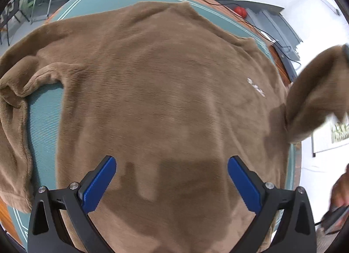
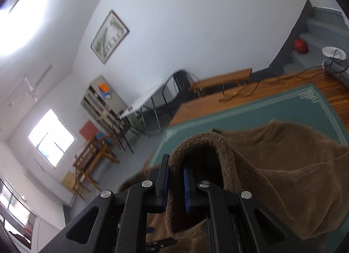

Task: Fold clothes
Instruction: 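Lay the held sleeve across the sweatshirt body and open the right gripper, then grasp the other sleeve cuff with the left gripper and lift it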

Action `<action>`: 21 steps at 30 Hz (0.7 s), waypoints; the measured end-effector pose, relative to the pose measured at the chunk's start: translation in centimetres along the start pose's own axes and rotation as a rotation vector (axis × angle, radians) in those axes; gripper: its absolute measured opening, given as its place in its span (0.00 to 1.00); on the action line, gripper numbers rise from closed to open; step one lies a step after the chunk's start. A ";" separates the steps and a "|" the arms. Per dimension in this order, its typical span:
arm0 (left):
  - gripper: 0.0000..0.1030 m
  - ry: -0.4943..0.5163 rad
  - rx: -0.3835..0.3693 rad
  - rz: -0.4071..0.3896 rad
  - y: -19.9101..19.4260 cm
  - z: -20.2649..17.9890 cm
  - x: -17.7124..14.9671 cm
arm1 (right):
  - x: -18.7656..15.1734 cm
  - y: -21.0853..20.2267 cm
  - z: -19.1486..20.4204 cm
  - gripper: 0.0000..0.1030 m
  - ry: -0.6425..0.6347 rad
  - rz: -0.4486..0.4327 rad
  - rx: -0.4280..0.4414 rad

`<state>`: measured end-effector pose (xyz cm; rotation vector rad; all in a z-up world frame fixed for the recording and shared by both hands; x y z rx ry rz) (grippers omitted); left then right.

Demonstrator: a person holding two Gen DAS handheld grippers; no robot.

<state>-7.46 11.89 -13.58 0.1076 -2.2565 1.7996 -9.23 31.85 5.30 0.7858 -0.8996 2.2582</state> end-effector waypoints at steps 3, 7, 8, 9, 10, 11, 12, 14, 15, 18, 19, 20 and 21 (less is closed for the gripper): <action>1.00 -0.023 -0.015 0.018 1.0 1.1 0.8 | -2.7 3.1 -1.4 0.57 0.018 0.085 -0.019; 0.99 -0.048 -0.053 0.037 1.5 2.3 1.7 | -5.7 5.7 -2.4 0.78 0.051 0.176 0.000; 0.99 -0.052 -0.060 0.041 1.6 2.4 1.9 | -6.3 5.6 -2.3 0.78 0.064 0.188 0.025; 0.99 -0.058 -0.073 0.046 1.8 2.5 2.1 | -6.8 5.4 -2.2 0.78 0.078 0.196 0.057; 0.99 -0.065 -0.087 0.052 2.0 2.6 2.4 | -7.3 5.1 -2.1 0.78 0.090 0.203 0.085; 0.99 -0.071 -0.101 0.058 2.1 2.6 2.6 | -7.7 4.6 -2.0 0.78 0.101 0.209 0.111; 1.00 -0.075 -0.113 0.062 2.3 2.5 2.9 | -8.1 4.1 -2.0 0.78 0.111 0.215 0.137; 0.99 -0.083 -0.131 0.067 2.4 2.4 3.2 | -8.6 3.4 -1.8 0.78 0.114 0.220 0.160; 1.00 -0.085 -0.137 0.067 2.5 2.3 3.4 | -8.7 2.8 -2.0 0.78 0.113 0.214 0.141; 1.00 -0.084 -0.155 0.065 2.8 1.6 4.2 | -8.8 1.0 -4.4 0.78 0.148 0.184 0.023; 1.00 -0.090 -0.167 0.064 2.8 1.3 4.6 | -8.8 0.7 -5.6 0.78 0.172 0.173 -0.016; 1.00 -0.097 -0.180 0.063 2.9 1.1 5.0 | -8.6 0.4 -6.6 0.78 0.200 0.158 -0.040; 1.00 -0.108 -0.200 0.063 2.9 0.7 5.5 | -8.4 0.1 -7.5 0.78 0.228 0.142 -0.057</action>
Point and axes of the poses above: each gripper's, at about its wrist camera, not at the fingertips, and y roughly the way its jaws point, z to its left, x to its top, the point moved 9 cm from there along y, roughly the way its jaws point, and after that the axes turned 9 degrees about x, right-handed, at the moved point
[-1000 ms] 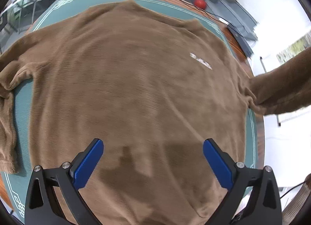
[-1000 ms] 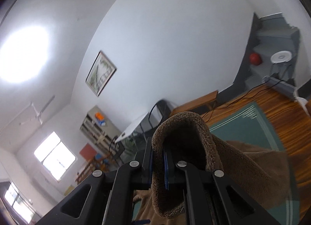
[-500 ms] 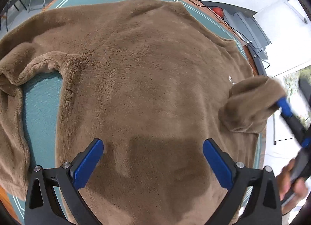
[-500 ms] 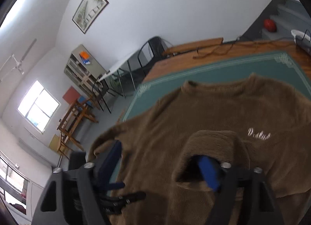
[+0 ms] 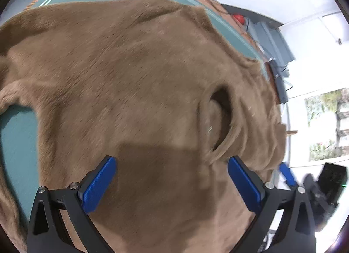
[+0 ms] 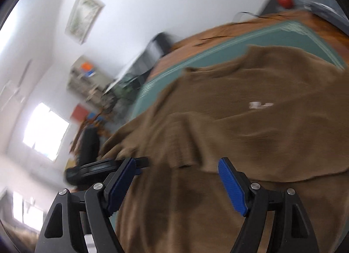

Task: Fold clothes
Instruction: 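Grasp the other sleeve cuff with the left gripper and lift it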

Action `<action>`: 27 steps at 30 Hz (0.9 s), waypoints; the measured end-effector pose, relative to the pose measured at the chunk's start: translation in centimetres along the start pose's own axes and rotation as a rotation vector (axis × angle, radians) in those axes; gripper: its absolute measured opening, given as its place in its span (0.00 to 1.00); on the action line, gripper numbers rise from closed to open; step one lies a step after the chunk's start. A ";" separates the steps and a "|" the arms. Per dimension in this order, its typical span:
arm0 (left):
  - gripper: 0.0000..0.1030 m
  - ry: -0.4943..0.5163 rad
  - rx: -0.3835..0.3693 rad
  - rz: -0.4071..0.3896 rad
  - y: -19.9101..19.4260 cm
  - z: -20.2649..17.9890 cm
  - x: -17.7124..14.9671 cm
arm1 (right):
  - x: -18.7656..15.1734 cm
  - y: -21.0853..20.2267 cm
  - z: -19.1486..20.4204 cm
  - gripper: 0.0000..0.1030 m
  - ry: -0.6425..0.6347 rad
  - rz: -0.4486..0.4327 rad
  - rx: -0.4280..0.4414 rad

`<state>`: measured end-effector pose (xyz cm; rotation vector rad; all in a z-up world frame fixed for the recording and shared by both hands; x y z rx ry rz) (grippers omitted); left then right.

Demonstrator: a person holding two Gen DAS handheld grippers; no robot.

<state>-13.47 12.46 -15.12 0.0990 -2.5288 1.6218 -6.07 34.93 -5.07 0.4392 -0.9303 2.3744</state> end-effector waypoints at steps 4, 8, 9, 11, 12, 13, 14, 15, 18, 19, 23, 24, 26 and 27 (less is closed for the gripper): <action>1.00 -0.026 -0.073 0.016 0.8 -2.1 1.6 | 0.7 -0.8 -2.5 0.78 0.075 -0.048 -0.063; 1.00 -0.056 -0.112 0.036 2.1 -3.8 2.9 | -0.1 -1.7 -3.5 0.78 0.118 -0.050 -0.081; 1.00 -0.069 -0.129 0.046 2.4 -4.1 3.0 | -0.4 -1.9 -3.8 0.78 0.124 -0.046 -0.088; 1.00 -0.080 -0.142 0.060 3.1 -4.8 3.2 | -1.0 -2.1 -4.5 0.78 0.143 -0.044 -0.098; 1.00 -0.085 -0.148 0.068 3.5 -5.2 3.3 | -1.3 -2.3 -4.8 0.78 0.154 -0.043 -0.102; 1.00 -0.080 -0.139 0.069 3.9 -5.6 3.5 | -1.5 -2.4 -5.1 0.78 0.163 -0.045 -0.106; 1.00 -0.083 -0.127 0.068 4.3 -5.9 3.7 | -1.6 -2.6 -5.5 0.78 0.173 -0.050 -0.110; 1.00 -0.083 -0.118 0.070 4.7 -6.2 3.9 | -1.7 -2.9 -5.7 0.78 0.183 -0.055 -0.113; 0.99 -0.080 -0.089 0.083 5.6 -6.9 4.3 | -2.0 -3.6 -6.6 0.78 0.206 -0.067 -0.127; 0.93 -0.077 -0.079 0.089 5.7 -7.2 4.5 | -2.1 -3.7 -6.8 0.78 0.210 -0.069 -0.132; 0.19 -0.001 -0.093 0.134 5.7 -9.4 4.7 | -2.3 -4.3 -7.6 0.78 0.211 -0.078 -0.163; 0.15 0.014 -0.095 0.122 5.3 -9.7 5.0 | -2.2 -4.6 -7.8 0.78 0.206 -0.081 -0.178; 0.14 0.063 -0.098 0.063 3.5 -10.5 6.2 | -2.0 -5.2 -8.3 0.78 0.191 -0.090 -0.215; 0.14 0.080 -0.100 0.018 2.0 -10.7 7.1 | -1.9 -5.5 -8.6 0.78 0.183 -0.095 -0.234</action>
Point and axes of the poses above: each gripper's, at about its wrist camera, not at the fingertips, and y roughly the way its jaws point, z to its left, x to its top, the point moved 9 cm from there along y, roughly the way its jaws point, and after that the axes turned 9 degrees about x, right-handed, at the moved point
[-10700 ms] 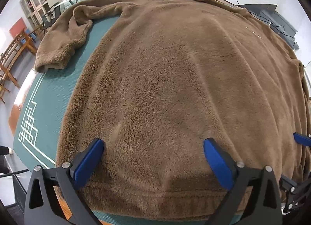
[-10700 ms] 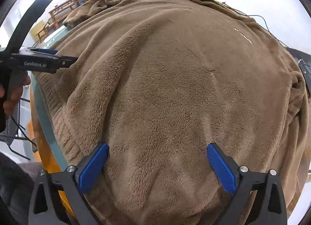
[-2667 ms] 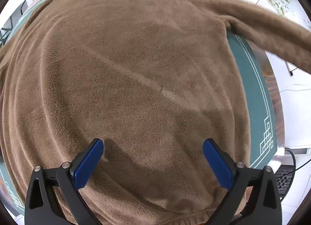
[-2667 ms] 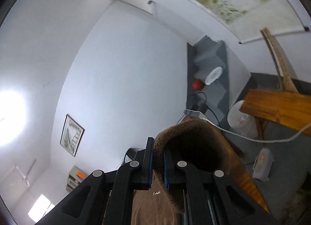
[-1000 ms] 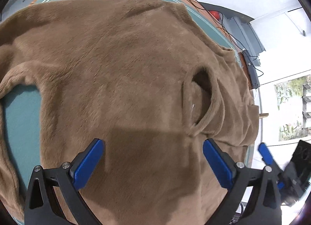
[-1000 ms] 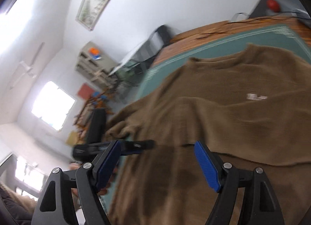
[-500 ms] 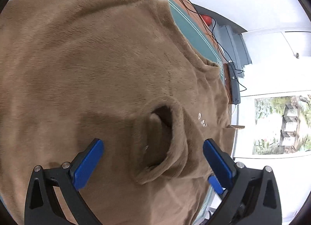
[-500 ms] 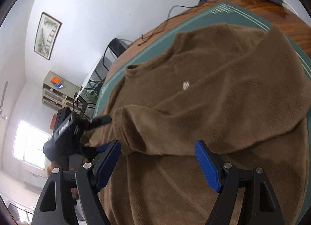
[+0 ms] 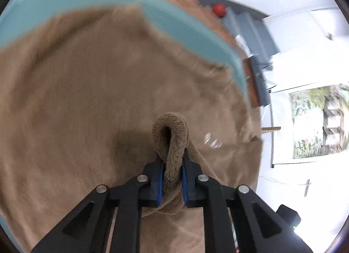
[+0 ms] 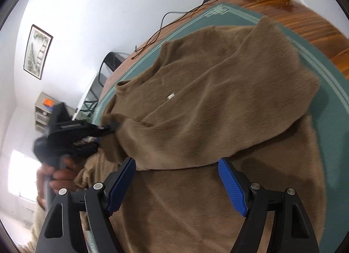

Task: Fold clothes
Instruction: 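Grasp the other sleeve cuff with the left gripper and lift it, then lay the held sleeve across the body and release with the left gripper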

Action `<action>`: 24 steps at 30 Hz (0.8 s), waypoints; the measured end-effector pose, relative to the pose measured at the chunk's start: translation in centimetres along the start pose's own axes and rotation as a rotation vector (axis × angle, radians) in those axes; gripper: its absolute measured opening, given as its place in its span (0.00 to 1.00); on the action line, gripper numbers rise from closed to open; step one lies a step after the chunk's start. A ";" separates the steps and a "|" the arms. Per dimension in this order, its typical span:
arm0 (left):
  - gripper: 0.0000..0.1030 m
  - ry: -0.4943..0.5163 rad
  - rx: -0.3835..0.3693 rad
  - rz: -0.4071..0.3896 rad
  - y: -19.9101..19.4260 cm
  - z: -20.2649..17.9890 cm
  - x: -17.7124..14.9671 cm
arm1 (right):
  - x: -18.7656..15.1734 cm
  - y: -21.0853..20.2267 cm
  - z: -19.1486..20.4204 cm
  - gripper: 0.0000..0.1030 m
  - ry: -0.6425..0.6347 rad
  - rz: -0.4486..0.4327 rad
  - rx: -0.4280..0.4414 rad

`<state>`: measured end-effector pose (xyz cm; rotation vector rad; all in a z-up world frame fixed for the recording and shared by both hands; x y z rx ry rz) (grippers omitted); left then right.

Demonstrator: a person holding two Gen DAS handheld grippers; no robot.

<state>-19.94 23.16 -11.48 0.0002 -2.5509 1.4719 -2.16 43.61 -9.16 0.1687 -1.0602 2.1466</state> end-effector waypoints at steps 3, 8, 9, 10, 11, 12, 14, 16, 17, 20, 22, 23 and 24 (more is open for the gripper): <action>0.13 0.067 0.017 -0.151 -5.0 -0.6 3.0 | 0.8 -0.9 -1.0 0.78 -0.050 -0.025 -0.087; 0.13 0.115 0.099 -0.270 -9.6 1.3 5.5 | 2.5 -2.3 -3.0 0.78 -0.124 -0.068 -0.258; 0.13 0.112 0.129 -0.275 -9.8 2.2 5.8 | 2.9 -2.4 -3.4 0.78 -0.136 -0.073 -0.289; 0.13 0.106 0.177 -0.262 -9.3 3.4 6.0 | 3.3 -2.4 -3.8 0.78 -0.148 -0.078 -0.319; 0.14 0.095 0.212 -0.240 -8.4 4.5 5.9 | 3.7 -2.3 -4.1 0.78 -0.162 -0.081 -0.347; 0.15 0.085 0.247 -0.218 -7.5 5.5 5.9 | 4.1 -2.2 -4.3 0.78 -0.174 -0.085 -0.373; 0.19 0.064 0.316 -0.173 -5.7 7.6 5.8 | 5.2 -1.9 -4.3 0.78 -0.196 -0.100 -0.414; 0.28 0.048 0.404 -0.120 -3.6 9.9 5.1 | 6.4 -1.6 -3.4 0.78 -0.235 -0.121 -0.432; 0.36 0.040 0.426 -0.107 -3.0 10.6 4.8 | 6.8 -1.3 -2.7 0.78 -0.263 -0.125 -0.427; 0.53 0.031 0.458 -0.084 -1.8 11.9 3.6 | 7.4 0.3 -0.5 0.78 -0.333 -0.112 -0.377; 0.61 0.031 0.484 -0.073 -1.4 12.4 3.2 | 7.5 2.1 0.6 0.78 -0.384 -0.083 -0.352; 0.62 0.034 0.495 -0.070 -1.2 12.7 3.2 | 7.4 3.0 0.9 0.78 -0.404 -0.066 -0.348; 0.64 0.038 0.501 -0.061 -0.9 12.8 2.9 | 7.3 4.2 0.6 0.78 -0.414 -0.038 -0.356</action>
Point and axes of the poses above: each gripper's, at about its wrist camera, not at the fingertips, and y roughly the way its jaws point, z to its left, x to its top, the point moved 9 cm from there along y, roughly the way its jaws point, and after that the axes turned 9 degrees about x, right-handed, at the moved point
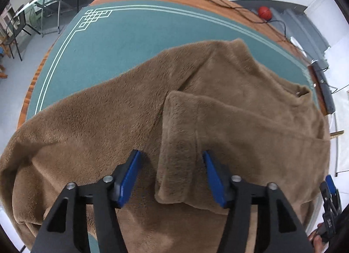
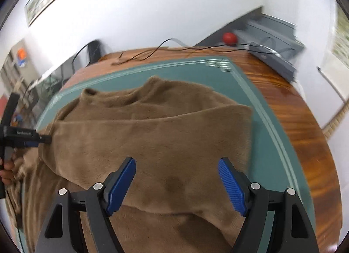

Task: Fold clothes
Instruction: 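Lay the held sleeve across the body and release with the left gripper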

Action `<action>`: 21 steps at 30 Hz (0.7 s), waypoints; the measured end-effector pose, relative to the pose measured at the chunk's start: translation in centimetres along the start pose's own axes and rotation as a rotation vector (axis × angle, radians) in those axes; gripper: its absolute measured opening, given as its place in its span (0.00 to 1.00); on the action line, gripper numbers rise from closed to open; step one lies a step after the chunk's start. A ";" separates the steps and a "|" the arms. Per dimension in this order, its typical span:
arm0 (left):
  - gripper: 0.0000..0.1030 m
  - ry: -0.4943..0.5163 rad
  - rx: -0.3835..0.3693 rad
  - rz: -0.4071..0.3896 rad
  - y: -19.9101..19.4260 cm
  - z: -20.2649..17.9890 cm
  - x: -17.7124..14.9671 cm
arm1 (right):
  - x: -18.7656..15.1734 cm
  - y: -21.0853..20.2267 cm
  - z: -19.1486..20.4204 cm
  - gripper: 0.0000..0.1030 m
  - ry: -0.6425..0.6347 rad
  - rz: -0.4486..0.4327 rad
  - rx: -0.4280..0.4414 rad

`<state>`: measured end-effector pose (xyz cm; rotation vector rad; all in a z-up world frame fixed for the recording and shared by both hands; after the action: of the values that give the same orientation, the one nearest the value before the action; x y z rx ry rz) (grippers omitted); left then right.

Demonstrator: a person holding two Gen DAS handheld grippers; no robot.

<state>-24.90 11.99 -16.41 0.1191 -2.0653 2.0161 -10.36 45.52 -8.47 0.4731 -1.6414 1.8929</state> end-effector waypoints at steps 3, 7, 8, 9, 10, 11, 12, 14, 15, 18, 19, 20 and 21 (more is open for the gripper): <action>0.70 0.014 0.006 0.017 0.6 0.1 -0.5 | -1.4 3.0 -0.6 0.78 0.010 0.089 -0.009; 0.76 -0.010 -0.027 0.033 0.8 0.8 -1.1 | -2.3 4.3 -1.6 0.78 -0.008 0.123 -0.008; 0.76 -0.027 -0.043 0.039 0.7 1.1 -1.2 | -2.3 4.0 -1.6 0.78 -0.012 0.119 -0.009; 0.76 -0.044 -0.063 0.041 0.4 1.4 -1.3 | -2.1 3.6 -1.6 0.78 -0.012 0.115 -0.012; 0.77 -0.060 -0.082 0.043 0.2 1.7 -1.4 | -2.0 3.2 -1.7 0.78 -0.011 0.112 -0.016; 0.78 -0.072 -0.097 0.039 -0.2 2.0 -1.5 | -1.9 2.8 -1.7 0.78 -0.011 0.108 -0.020; 0.78 -0.079 -0.108 0.032 -0.6 2.3 -1.8 | -1.8 2.1 -1.6 0.78 -0.015 0.092 -0.023; 0.79 -0.076 -0.121 0.017 -1.1 2.7 -2.3 | -1.4 0.2 -1.4 0.78 -0.036 0.050 -0.032; 0.79 -0.073 -0.128 0.014 -1.2 2.7 -2.6 | -1.5 -0.7 -1.7 0.79 -0.045 0.037 -0.044; 0.79 -0.066 -0.159 0.007 -1.3 2.4 -3.2 | -3.0 -2.6 -3.0 0.79 -0.045 0.039 -0.088; 0.79 -0.063 -0.174 0.006 -1.2 2.0 -3.3 | -3.7 -3.0 -3.6 0.79 -0.033 0.047 -0.098; 0.79 -0.066 -0.188 -0.002 -1.1 1.8 -3.2 | -4.4 -3.3 -4.3 0.79 -0.011 0.056 -0.106; 0.79 -0.069 -0.203 -0.010 -1.1 1.6 -3.0 | -5.3 -3.7 -5.1 0.79 0.014 0.066 -0.114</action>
<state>-21.94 10.00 -16.07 0.1626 -2.2919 1.8075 -3.42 49.75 -9.74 0.3623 -1.7644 1.8326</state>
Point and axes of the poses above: each gripper's, at about its wrist camera, not at the fingertips, and y roughly the way its jaws point, z to its left, x to its top, the point moved 9 cm from there along y, roughly the way its jaws point, and after that the axes turned 9 degrees about x, right-handed, at the moved point
